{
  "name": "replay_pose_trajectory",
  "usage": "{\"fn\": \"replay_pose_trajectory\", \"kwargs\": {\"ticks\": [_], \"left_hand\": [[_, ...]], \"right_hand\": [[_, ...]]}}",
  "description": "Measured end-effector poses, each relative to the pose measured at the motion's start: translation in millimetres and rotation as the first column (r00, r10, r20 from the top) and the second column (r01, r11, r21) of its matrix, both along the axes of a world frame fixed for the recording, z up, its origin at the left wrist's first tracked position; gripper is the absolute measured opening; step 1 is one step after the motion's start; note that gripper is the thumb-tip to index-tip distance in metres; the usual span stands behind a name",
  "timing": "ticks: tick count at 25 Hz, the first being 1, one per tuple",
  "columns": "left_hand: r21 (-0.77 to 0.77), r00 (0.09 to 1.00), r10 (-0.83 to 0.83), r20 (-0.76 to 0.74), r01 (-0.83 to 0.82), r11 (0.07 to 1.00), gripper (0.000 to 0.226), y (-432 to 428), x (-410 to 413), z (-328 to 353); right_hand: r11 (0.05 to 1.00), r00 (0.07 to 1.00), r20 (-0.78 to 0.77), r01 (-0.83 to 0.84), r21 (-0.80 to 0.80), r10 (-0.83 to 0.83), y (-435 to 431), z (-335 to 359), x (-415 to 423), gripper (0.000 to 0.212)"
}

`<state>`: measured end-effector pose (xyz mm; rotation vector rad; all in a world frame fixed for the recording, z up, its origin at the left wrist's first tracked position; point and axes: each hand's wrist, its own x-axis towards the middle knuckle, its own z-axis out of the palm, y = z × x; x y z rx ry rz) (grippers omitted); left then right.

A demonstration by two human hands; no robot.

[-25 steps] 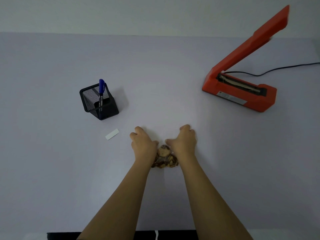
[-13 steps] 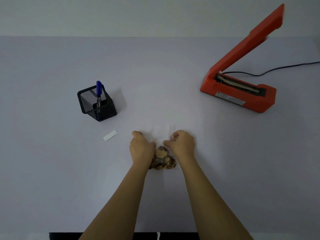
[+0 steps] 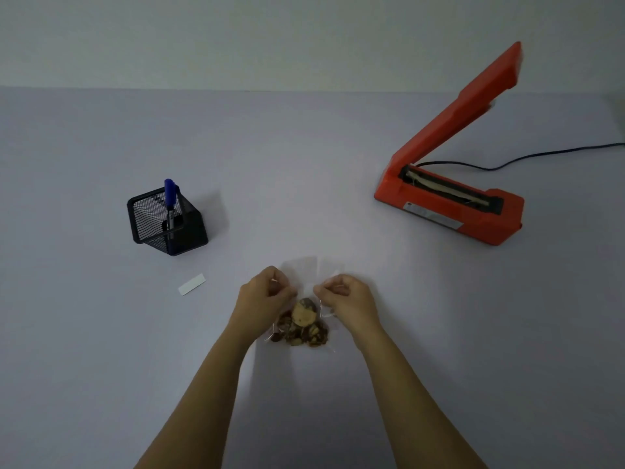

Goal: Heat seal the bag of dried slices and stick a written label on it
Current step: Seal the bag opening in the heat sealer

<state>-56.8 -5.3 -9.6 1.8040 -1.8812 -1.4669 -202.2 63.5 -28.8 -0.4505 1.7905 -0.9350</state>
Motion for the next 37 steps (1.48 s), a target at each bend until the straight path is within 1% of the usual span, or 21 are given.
{"fn": "replay_pose_trajectory", "kwargs": {"ticks": [3, 5, 9, 11, 14, 16, 20, 23, 25, 28, 31, 34, 35, 37], "left_hand": [[0.052, 0.993, -0.024, -0.116, 0.030, 0.998, 0.009, -8, -12, 3], [0.107, 0.980, -0.034, -0.198, 0.056, 0.993, 0.011, -13, -24, 6], [0.134, 0.959, -0.137, -0.246, 0.174, 0.976, 0.011, -23, -56, 13], [0.133, 0.948, -0.160, -0.276, 0.202, 0.970, 0.012, -23, -75, 18], [0.152, 0.925, -0.174, -0.339, 0.237, 0.960, 0.013, -23, -102, 24], [0.146, 0.913, -0.190, -0.361, 0.256, 0.955, 0.013, -23, -120, 26], [0.177, 0.904, -0.118, -0.411, 0.206, 0.962, 0.016, -19, -152, 27], [0.169, 0.896, -0.114, -0.429, 0.204, 0.964, 0.020, -16, -176, 31], [0.151, 0.896, -0.092, -0.435, 0.173, 0.973, 0.024, -15, -194, 35], [0.167, 0.906, -0.002, -0.424, 0.081, 0.983, 0.024, -14, -217, 39], [0.139, 0.927, -0.021, -0.375, 0.078, 0.987, 0.025, -14, -228, 35], [0.110, 0.944, -0.042, -0.327, 0.083, 0.990, 0.026, -16, -226, 24], [0.118, 0.943, -0.043, -0.331, 0.086, 0.989, 0.025, -16, -225, 22], [0.153, 0.937, -0.023, -0.348, 0.081, 0.985, 0.026, -16, -223, 20]], "right_hand": [[1.000, 0.988, 0.152, 0.018, -0.025, -0.014, 4, 7, -24, 0.010], [0.999, 0.976, 0.219, 0.018, -0.031, -0.011, 6, 13, -42, 0.008], [1.000, 0.957, 0.291, 0.008, -0.019, -0.002, 13, 26, -82, 0.004], [1.000, 0.946, 0.324, -0.022, -0.009, 0.024, 21, 32, -105, 0.007], [1.000, 0.934, 0.356, -0.019, -0.020, 0.025, 33, 40, -134, 0.011], [0.999, 0.944, 0.330, 0.005, -0.034, 0.006, 39, 44, -149, 0.011], [0.979, 0.948, 0.266, 0.196, -0.060, -0.174, 47, 47, -171, 0.006], [0.954, 0.940, 0.219, 0.287, -0.087, -0.262, 45, 52, -183, 0.007], [0.936, 0.927, 0.206, 0.339, -0.100, -0.314, 40, 59, -191, 0.007], [0.932, 0.938, 0.087, 0.343, -0.112, -0.335, 33, 66, -203, 0.012], [0.940, 0.943, -0.098, 0.301, -0.158, -0.319, 30, 65, -210, 0.013], [0.957, 0.919, -0.276, 0.248, -0.153, -0.282, 30, 58, -208, 0.017], [0.955, 0.909, -0.302, 0.253, -0.154, -0.289, 29, 56, -207, 0.017], [0.933, 0.886, -0.299, 0.318, -0.168, -0.355, 26, 52, -206, 0.014]]}}
